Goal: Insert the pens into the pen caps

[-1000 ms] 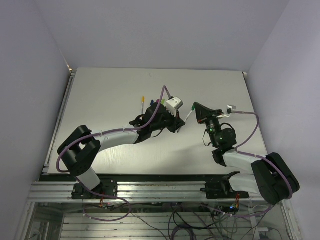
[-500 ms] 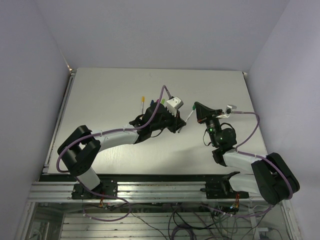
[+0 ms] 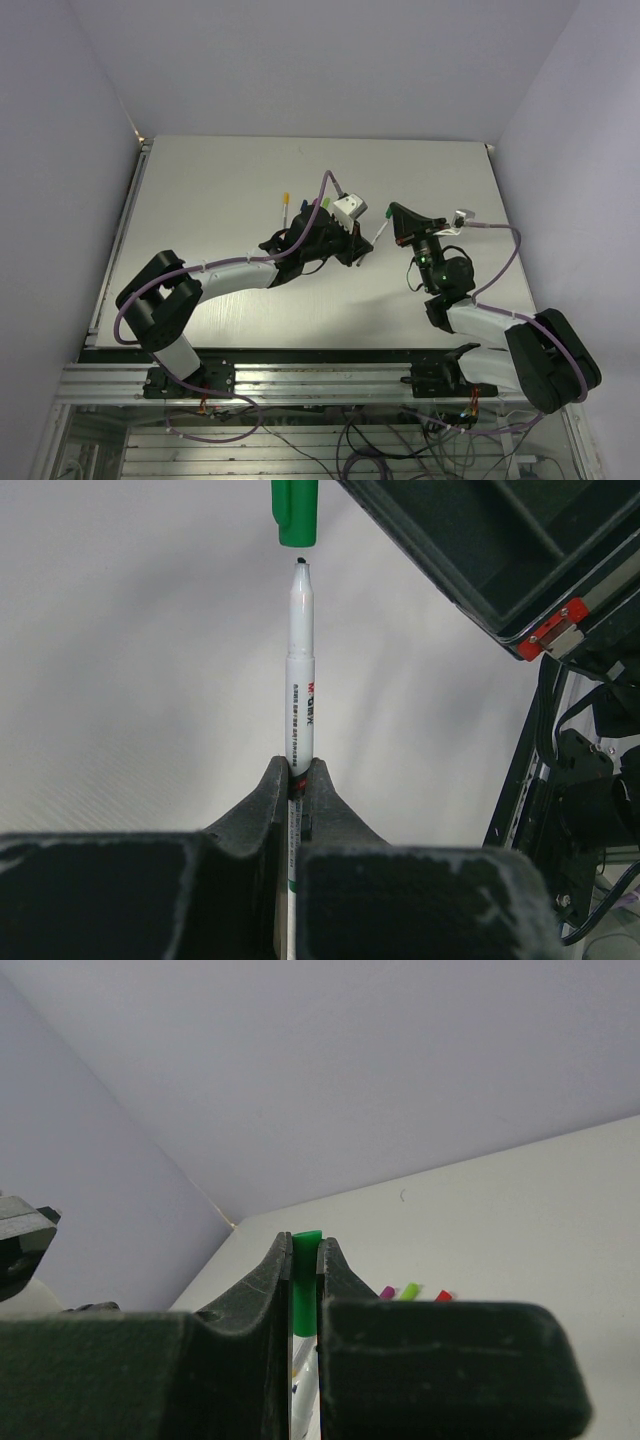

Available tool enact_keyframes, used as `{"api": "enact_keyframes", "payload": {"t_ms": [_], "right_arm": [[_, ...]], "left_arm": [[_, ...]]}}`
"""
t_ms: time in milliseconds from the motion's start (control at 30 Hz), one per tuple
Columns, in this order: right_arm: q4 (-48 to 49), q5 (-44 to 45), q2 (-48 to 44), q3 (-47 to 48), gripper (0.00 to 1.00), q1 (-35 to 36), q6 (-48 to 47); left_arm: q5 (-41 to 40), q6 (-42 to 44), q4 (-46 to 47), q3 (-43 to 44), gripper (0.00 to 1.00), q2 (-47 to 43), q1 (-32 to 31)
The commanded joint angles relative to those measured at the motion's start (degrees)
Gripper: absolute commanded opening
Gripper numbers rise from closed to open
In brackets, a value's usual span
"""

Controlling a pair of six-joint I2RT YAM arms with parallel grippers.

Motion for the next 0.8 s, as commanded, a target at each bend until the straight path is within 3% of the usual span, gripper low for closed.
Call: {"api": "enact_keyframes", "payload": {"t_ms": [0, 767], "right_arm": [[0.73, 0.1, -1.12, -0.38, 0.0, 0.05, -0.07], [0.9, 0.39, -1.13, -1.29, 0.0, 0.08, 0.46]], "left_arm": [[0.62, -0.42, 3.24, 0.55, 0.07, 0.06, 0.3], [0.15, -0.41, 4.23, -0.37, 0.07, -0.89, 0.32]]}}
